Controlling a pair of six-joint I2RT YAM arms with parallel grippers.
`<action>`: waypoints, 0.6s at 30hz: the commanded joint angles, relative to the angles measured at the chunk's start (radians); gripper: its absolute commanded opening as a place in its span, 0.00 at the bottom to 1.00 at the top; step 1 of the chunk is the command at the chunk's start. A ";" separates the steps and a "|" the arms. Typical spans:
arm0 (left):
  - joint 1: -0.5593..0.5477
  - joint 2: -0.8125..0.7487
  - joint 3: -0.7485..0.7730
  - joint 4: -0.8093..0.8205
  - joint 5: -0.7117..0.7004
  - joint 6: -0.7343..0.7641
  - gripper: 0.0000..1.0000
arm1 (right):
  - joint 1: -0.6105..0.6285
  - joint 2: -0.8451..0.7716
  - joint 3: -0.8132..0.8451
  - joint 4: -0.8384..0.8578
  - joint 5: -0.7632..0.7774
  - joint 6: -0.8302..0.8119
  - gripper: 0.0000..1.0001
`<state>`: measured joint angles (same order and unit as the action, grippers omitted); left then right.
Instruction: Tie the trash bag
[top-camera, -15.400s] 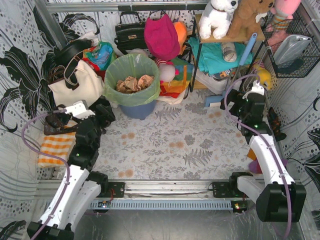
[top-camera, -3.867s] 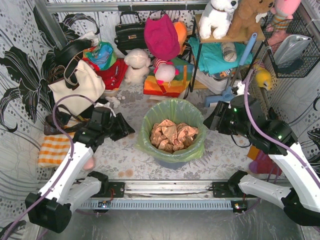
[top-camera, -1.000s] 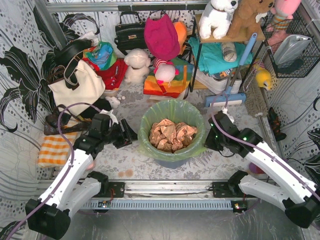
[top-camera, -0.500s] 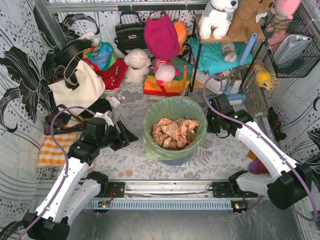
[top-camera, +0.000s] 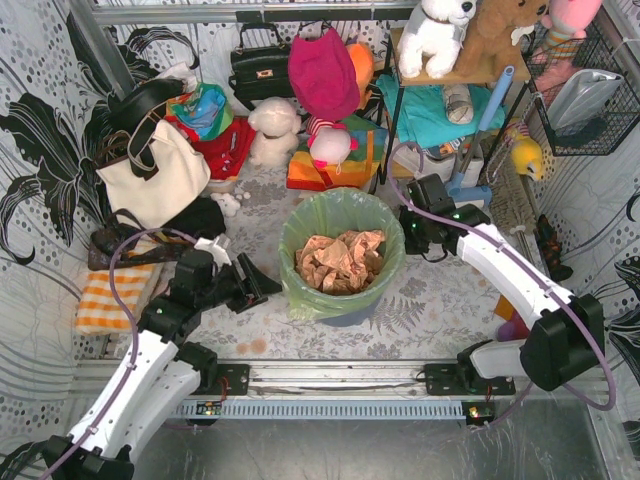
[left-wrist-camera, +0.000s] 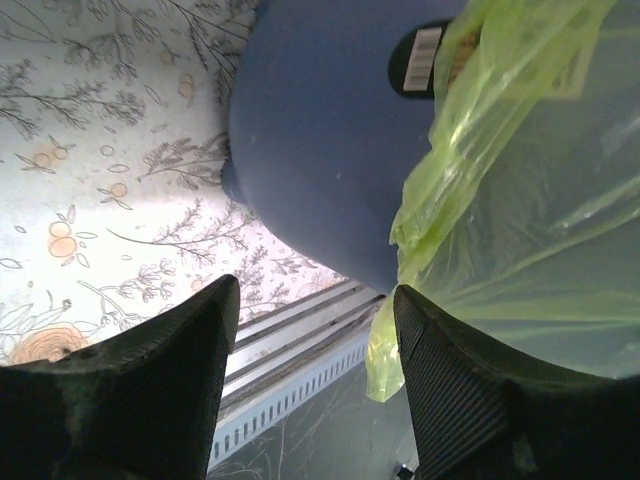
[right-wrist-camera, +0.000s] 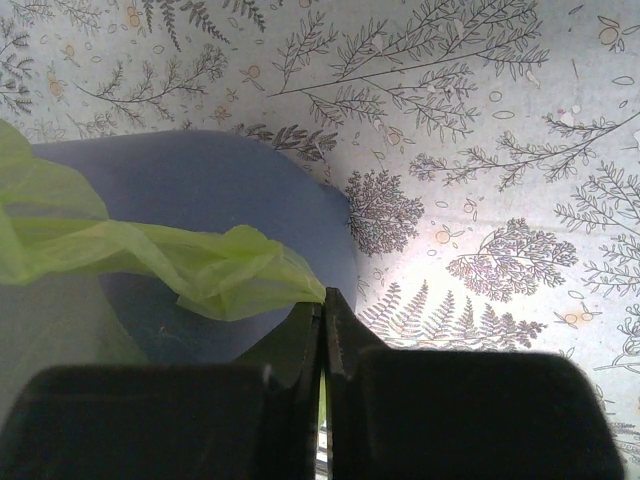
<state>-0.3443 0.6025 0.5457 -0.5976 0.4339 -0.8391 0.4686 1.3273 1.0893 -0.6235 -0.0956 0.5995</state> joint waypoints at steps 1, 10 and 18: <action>-0.040 -0.069 -0.059 0.112 0.025 -0.081 0.72 | -0.004 0.017 0.048 0.003 -0.026 -0.019 0.00; -0.060 -0.040 -0.107 0.286 0.049 -0.130 0.74 | -0.005 0.022 0.057 -0.021 -0.025 0.016 0.00; -0.067 0.010 -0.144 0.339 0.035 -0.124 0.63 | -0.004 0.021 0.054 -0.025 -0.026 0.033 0.00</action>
<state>-0.4053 0.6037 0.4347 -0.3515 0.4656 -0.9585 0.4686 1.3407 1.1110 -0.6315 -0.1059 0.6125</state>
